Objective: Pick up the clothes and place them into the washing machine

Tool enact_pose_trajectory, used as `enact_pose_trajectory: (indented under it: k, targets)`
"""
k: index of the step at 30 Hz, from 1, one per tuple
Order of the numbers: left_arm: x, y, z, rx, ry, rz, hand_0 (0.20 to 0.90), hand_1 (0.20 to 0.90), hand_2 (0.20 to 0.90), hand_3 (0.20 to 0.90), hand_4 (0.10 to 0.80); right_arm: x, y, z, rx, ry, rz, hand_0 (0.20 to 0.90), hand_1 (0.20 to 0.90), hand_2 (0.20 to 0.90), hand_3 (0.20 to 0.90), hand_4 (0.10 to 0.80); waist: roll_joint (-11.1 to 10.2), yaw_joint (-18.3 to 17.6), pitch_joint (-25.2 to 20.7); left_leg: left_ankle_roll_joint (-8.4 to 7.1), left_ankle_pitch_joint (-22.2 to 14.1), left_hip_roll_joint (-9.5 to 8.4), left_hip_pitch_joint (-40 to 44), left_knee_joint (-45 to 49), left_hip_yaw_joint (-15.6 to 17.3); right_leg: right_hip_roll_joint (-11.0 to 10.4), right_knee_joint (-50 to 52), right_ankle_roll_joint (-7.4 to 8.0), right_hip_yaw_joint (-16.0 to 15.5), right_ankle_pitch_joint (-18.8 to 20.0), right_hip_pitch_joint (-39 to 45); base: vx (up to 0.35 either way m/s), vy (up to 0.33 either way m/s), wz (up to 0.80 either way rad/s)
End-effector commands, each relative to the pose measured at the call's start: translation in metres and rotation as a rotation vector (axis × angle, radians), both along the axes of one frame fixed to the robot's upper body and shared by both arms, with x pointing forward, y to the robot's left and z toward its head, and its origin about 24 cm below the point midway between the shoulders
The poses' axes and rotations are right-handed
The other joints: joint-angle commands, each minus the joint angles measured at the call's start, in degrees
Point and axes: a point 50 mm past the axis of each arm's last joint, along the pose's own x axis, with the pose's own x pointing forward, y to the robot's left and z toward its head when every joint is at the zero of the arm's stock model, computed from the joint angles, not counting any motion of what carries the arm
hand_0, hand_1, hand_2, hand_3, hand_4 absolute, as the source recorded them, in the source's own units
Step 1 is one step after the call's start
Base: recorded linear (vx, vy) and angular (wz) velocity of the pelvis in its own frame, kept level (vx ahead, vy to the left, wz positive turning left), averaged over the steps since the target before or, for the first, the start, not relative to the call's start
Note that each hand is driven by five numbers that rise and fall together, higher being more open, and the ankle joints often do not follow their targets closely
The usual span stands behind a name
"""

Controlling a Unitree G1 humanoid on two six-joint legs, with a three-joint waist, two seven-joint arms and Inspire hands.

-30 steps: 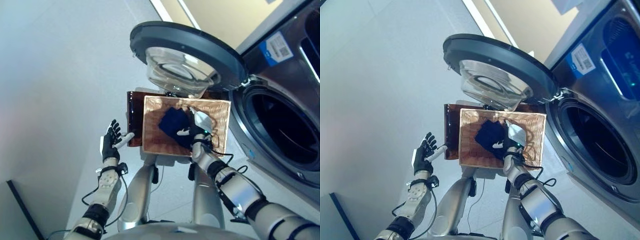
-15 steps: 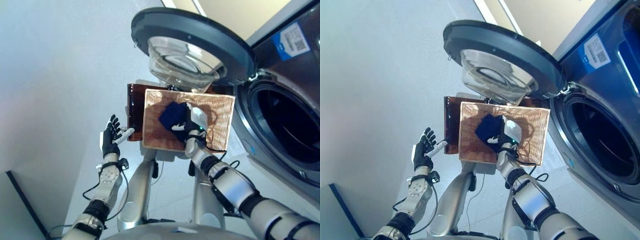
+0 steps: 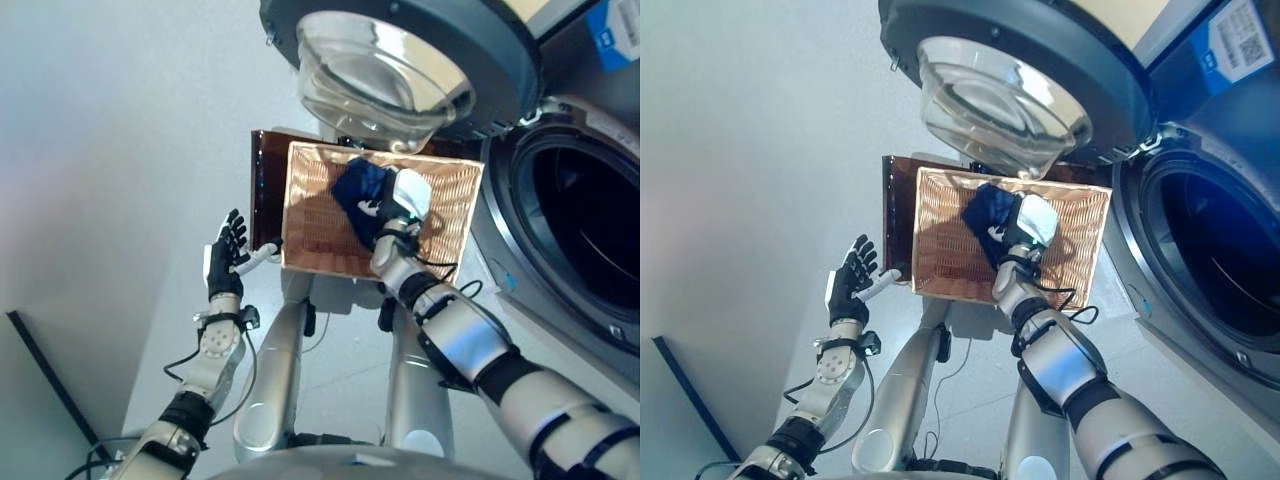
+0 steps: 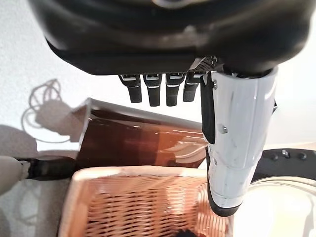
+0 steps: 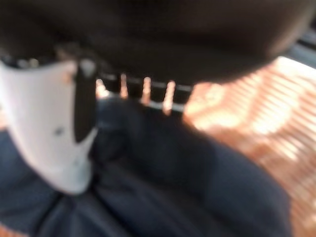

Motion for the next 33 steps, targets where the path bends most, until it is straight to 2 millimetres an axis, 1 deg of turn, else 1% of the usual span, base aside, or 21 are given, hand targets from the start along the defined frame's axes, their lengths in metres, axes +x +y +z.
enact_pose_trajectory:
  k: [1,4,9,10,12,19,22,23,24,25,26,28,29,30,31,32,33]
  targets:
    - [0.009,0.009,0.034,0.048,-0.167,0.007,0.9,0.9,0.9,0.9,0.8,-0.003,0.032,-0.006,0.044,0.065,0.081,0.2,0.2,0.2,0.2,0.3,4.0,3.6,1.5,2.36,-3.1,-6.5,-2.7,0.2,2.6,-0.8,-8.7,0.13,-1.8,6.3,-1.0,0.006,-0.027,0.07]
    - [0.01,0.007,0.033,0.045,-0.161,0.007,0.9,0.9,0.9,0.9,0.8,-0.003,0.032,-0.006,0.032,0.057,0.076,0.2,0.2,0.2,0.2,0.3,4.0,3.4,1.6,2.39,-2.9,-6.47,-2.6,-0.2,2.5,-0.9,-8.5,0.1,-1.9,6.2,-1.1,0.004,-0.006,0.01]
    - [0.009,0.004,0.03,0.038,-0.148,0.003,0.9,0.9,0.9,0.9,0.8,-0.006,0.031,-0.012,0.018,0.067,0.078,0.2,0.2,0.2,0.2,0.3,4.1,3.0,1.5,2.47,-3.0,-6.72,-2.5,-0.1,2.6,-1.0,-8.2,0.06,-2.0,6.1,-0.9,0.016,-0.002,0.0]
    - [0.009,0.004,0.03,0.038,-0.146,0.003,0.9,0.9,0.9,0.9,0.8,-0.006,0.031,-0.012,0.018,0.07,0.078,0.2,0.2,0.2,0.2,0.3,3.9,2.9,1.6,2.26,-4.0,-6.89,-1.5,-0.3,2.5,-1.1,-7.9,0.57,-1.6,4.8,-0.3,0.077,-0.011,0.01]
    - [0.008,0.006,0.029,0.04,-0.143,0.006,0.9,0.9,0.9,0.9,0.8,-0.007,0.03,-0.015,0.017,0.073,0.074,0.2,0.2,0.2,0.2,0.3,3.9,2.7,1.6,2.28,-4.0,-6.9,-1.4,-0.1,2.5,-1.1,-7.6,0.54,-1.6,4.7,-0.1,0.037,-0.006,0.01]
    - [0.006,0.009,0.024,0.044,-0.123,0.015,0.9,0.9,0.9,0.9,0.8,-0.015,0.026,-0.029,0.011,0.11,0.085,0.2,0.2,0.2,0.2,0.3,3.6,2.2,0.8,2.26,-4.5,-6.81,-0.2,0.2,2.7,-1.1,-7.7,0.53,-1.8,4.6,1.2,0.0,0.0,0.0]
    - [0.004,0.014,0.017,0.037,-0.091,0.043,0.9,0.9,0.9,0.9,0.8,-0.023,0.026,-0.042,0.024,0.134,0.104,0.2,0.2,0.2,0.2,0.3,2.6,1.5,0.2,2.24,-4.7,-6.52,1.1,0.3,3.0,-0.8,-8.3,0.47,-1.8,4.7,2.6,0.012,-0.008,-0.01]
    - [0.004,0.014,0.017,0.037,-0.091,0.043,0.9,0.9,0.9,0.9,0.8,-0.023,0.026,-0.042,0.024,0.134,0.104,0.2,0.2,0.2,0.2,0.3,2.7,1.5,0.2,2.24,-4.7,-6.52,1.1,0.3,3.0,-0.8,-8.4,0.47,-1.8,4.7,2.7,0.031,-0.033,-0.05]
    - [0.003,0.016,0.012,0.036,-0.073,0.056,0.9,0.9,0.9,0.9,0.8,-0.029,0.025,-0.051,0.042,0.147,0.113,0.2,0.2,0.2,0.2,0.3,1.9,1.0,-0.1,2.2,-4.9,-6.33,1.8,0.4,3.2,-0.6,-8.7,0.48,-1.8,4.8,3.4,0.02,-0.021,-0.03]
    - [0.003,0.016,0.012,0.036,-0.073,0.056,0.9,0.9,0.9,0.9,0.8,-0.029,0.025,-0.051,0.042,0.147,0.113,0.2,0.2,0.2,0.2,0.3,1.9,1.0,-0.1,2.2,-4.9,-6.33,1.8,0.4,3.2,-0.6,-8.7,0.48,-1.8,4.8,3.5,0.045,-0.048,-0.08]
    - [0.002,0.019,0.008,0.038,-0.056,0.073,0.9,0.9,0.9,0.9,0.8,-0.035,0.023,-0.058,0.089,0.135,0.115,0.2,0.2,0.2,0.2,0.3,0.8,0.2,-0.4,2.14,-5.2,-6.11,2.7,0.5,3.4,-0.2,-9.2,0.44,-1.8,4.8,4.6,0.036,-0.032,-0.08]
    - [0.001,0.019,0.006,0.034,-0.048,0.082,0.9,0.9,0.9,0.9,0.8,-0.039,0.021,-0.062,0.109,0.134,0.11,0.2,0.2,0.2,0.2,0.3,0.5,-0.1,-0.5,2.13,-5.3,-5.97,3.0,0.6,3.5,-0.1,-9.2,0.44,-1.8,4.8,4.9,0.033,-0.028,-0.08]
    - [0.0,0.021,0.002,0.029,-0.032,0.098,0.9,0.9,0.9,0.9,0.8,-0.046,0.018,-0.069,0.156,0.123,0.113,0.2,0.2,0.2,0.2,0.3,-0.4,-0.9,-0.8,2.08,-5.5,-5.76,3.8,0.6,3.7,0.1,-9.8,0.42,-1.8,4.8,6.0,0.033,-0.032,-0.08]
    - [0.0,0.022,0.001,0.03,-0.027,0.106,0.9,0.9,0.9,0.9,0.8,-0.05,0.017,-0.073,0.176,0.126,0.12,0.2,0.2,0.2,0.2,0.3,-0.8,-1.3,-0.9,2.02,-5.6,-5.67,4.3,0.6,3.8,0.2,-10.1,0.44,-1.9,4.8,6.6,0.033,-0.032,-0.08]
    - [0.0,0.022,0.001,0.03,-0.027,0.106,0.9,0.9,0.9,0.9,0.8,-0.05,0.017,-0.073,0.176,0.126,0.12,0.2,0.2,0.2,0.2,0.3,-0.8,-1.3,-0.9,2.02,-5.6,-5.66,4.4,0.5,3.8,0.2,-10.1,0.43,-1.9,4.8,6.6,0.037,-0.031,-0.09]
    - [-0.002,0.024,-0.003,0.03,-0.014,0.124,0.9,0.9,0.9,0.9,0.8,-0.058,0.015,-0.08,0.192,0.126,0.14,0.2,0.2,0.2,0.2,0.3,-1.6,-2.1,-1.2,1.98,-5.8,-5.38,5.3,0.4,3.9,0.6,-10.6,0.43,-1.8,4.8,7.5,0.024,-0.019,-0.06]
    - [-0.002,0.024,-0.003,0.03,-0.014,0.124,0.9,0.9,0.9,0.9,0.8,-0.058,0.015,-0.08,0.191,0.126,0.14,0.2,0.2,0.2,0.2,0.3,-1.6,-2.1,-1.2,1.97,-5.8,-5.38,5.3,0.4,3.9,0.6,-10.6,0.43,-1.8,4.8,7.5,0.051,-0.055,-0.08]
